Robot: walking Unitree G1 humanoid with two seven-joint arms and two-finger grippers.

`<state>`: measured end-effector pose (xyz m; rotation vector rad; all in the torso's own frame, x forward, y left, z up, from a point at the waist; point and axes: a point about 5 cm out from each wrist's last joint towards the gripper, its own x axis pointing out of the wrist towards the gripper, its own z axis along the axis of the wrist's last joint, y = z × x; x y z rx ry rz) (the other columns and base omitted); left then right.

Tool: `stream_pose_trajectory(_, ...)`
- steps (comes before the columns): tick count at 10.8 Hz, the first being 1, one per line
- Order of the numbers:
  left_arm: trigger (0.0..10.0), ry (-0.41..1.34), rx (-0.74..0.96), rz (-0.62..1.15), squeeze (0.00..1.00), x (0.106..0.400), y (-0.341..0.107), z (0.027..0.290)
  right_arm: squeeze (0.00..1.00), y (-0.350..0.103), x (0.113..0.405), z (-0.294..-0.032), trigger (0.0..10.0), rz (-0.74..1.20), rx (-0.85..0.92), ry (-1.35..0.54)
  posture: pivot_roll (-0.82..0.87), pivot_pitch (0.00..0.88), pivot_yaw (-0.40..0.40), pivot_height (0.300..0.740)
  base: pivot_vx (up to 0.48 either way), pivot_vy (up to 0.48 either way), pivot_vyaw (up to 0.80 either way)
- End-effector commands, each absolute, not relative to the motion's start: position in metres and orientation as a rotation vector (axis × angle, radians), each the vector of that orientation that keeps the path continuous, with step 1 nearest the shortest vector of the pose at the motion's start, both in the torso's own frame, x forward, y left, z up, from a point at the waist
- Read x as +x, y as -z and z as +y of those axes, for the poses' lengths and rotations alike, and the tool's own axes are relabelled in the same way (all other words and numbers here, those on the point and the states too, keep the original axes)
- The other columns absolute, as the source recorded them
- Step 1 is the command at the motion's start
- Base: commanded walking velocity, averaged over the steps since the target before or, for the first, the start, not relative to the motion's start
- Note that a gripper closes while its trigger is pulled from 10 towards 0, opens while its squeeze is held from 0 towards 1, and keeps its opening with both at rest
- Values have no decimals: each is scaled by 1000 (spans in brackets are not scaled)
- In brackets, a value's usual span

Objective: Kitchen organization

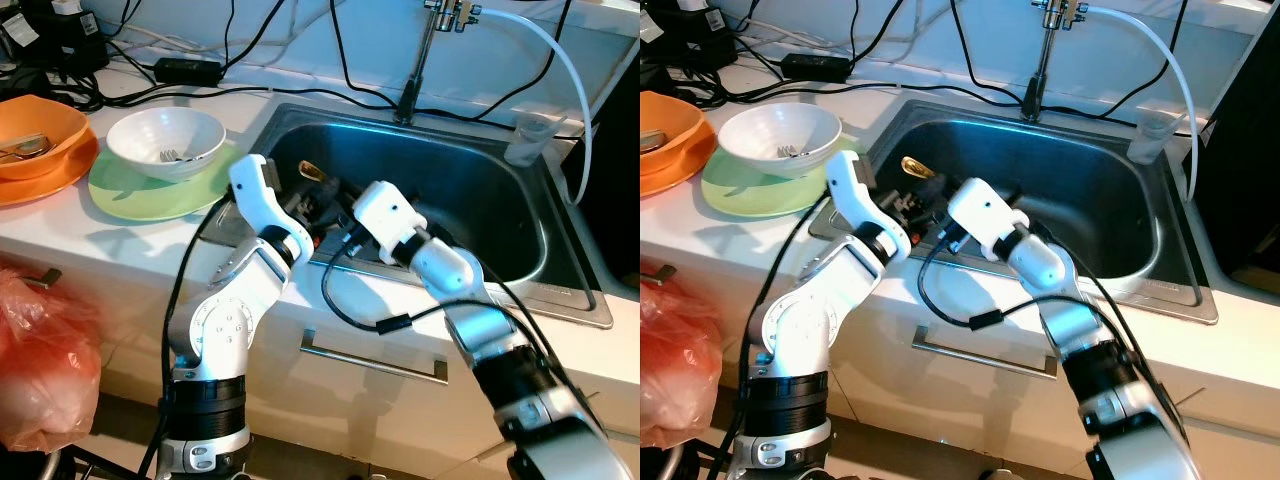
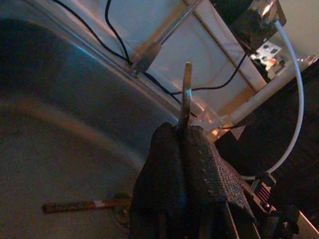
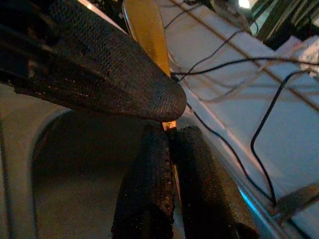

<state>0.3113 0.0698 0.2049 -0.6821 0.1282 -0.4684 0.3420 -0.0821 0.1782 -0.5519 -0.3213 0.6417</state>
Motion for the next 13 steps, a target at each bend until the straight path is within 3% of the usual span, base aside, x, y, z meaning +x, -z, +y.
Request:
stream_pose_trajectory(1,0,525,-712,135,0,305,-209,60,0,-182,351,-99,0,-292,-555,-559,22,0,-61,740,0,0,0)
stream_pose_trajectory(3,0,529,-712,142,0,305,-208,59,0,-182,352,-100,0,-300,-561,-553,21,0,-63,740,0,0,0)
stream_pose_trajectory(4,1608,534,-716,141,0,304,-208,59,0,-182,353,-101,0,-300,-563,-553,21,0,-63,740,0,0,0)
stream_pose_trajectory(5,6353,545,-724,138,741,304,-208,57,0,-182,354,-101,0,-301,-566,-552,21,0,-63,740,0,0,0)
stream_pose_trajectory(6,9647,560,-736,141,1000,303,-207,56,0,-183,354,-102,0,-306,-570,-549,21,0,-62,740,0,0,0)
stream_pose_trajectory(7,10000,570,-745,142,1000,303,-207,55,0,-183,355,-102,0,-308,-571,-547,21,0,-61,740,0,0,0)
stream_pose_trajectory(13,10000,580,-710,133,1000,302,-204,60,0,-183,356,-106,0,-313,-580,-534,22,0,-61,740,0,0,0)
